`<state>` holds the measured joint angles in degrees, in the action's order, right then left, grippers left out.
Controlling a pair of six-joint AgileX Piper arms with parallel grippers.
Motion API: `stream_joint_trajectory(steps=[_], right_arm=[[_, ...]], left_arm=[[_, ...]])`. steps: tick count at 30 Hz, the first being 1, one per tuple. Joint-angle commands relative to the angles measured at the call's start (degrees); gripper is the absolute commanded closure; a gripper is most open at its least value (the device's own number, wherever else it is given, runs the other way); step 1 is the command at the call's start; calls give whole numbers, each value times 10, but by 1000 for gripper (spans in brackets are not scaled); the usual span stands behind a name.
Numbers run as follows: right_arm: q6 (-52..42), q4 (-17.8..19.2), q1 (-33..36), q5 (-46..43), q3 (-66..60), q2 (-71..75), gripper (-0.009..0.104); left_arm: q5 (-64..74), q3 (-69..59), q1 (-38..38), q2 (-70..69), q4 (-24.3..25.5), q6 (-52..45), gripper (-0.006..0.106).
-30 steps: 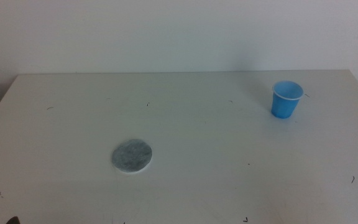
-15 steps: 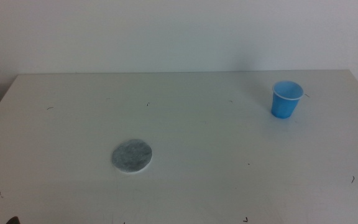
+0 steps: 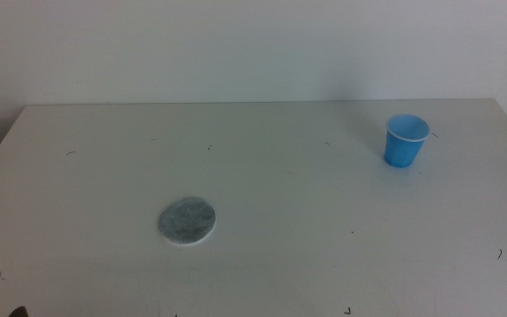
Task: Place an empty cup on a cup mat.
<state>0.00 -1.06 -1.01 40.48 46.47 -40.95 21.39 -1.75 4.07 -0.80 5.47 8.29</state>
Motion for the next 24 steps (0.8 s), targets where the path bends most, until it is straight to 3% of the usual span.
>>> stream_joint_trajectory(steps=[1,8,14,24], right_arm=[[0,-11,1,-13,69,-47,24],[0,-43,1,88,238,-207,24],[0,-44,1,206,415,-350,24],[28,-42,1,275,644,-542,24]], left_arm=[[-38,3,-1,-7,1,2,-5],[-38,3,-1,-7,1,2,-5],[-38,3,-1,-7,1,2,-5],[-38,3,-1,-7,1,2,-5]])
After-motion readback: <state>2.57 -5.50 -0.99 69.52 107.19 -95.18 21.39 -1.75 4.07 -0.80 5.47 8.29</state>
